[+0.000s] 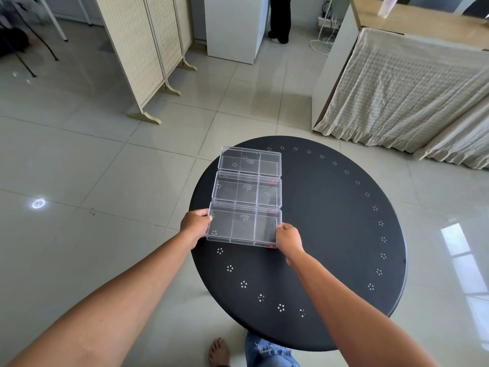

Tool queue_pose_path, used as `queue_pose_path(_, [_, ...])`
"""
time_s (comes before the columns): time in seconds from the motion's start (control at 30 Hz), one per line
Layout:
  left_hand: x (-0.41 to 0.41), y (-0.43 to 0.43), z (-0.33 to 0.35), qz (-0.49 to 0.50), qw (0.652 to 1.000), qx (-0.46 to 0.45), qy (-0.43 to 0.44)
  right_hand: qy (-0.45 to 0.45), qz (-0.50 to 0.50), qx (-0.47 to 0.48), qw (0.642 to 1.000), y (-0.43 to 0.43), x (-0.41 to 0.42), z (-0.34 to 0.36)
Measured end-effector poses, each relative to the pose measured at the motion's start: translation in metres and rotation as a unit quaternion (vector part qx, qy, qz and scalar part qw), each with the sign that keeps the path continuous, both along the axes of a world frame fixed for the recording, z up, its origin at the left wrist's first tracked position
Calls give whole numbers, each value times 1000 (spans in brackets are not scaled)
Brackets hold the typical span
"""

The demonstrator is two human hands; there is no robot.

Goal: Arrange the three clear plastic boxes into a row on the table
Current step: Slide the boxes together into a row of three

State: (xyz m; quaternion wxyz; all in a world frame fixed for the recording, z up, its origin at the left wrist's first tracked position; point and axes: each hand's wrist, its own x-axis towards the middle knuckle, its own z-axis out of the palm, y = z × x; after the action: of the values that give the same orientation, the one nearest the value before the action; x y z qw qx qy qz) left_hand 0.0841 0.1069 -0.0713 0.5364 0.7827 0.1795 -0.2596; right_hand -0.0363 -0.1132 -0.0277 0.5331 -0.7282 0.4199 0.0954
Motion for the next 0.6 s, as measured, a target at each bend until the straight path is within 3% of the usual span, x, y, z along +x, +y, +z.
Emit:
queue_pose_path(0.33, [-9,-1,18,-9,1000,16,-9,7,-17,8,1000,0,1,-3])
queue_pose_path(0.6, [-22,-2,45,-29,994,71,-74,-1,-34,2,999,-5,-10,3])
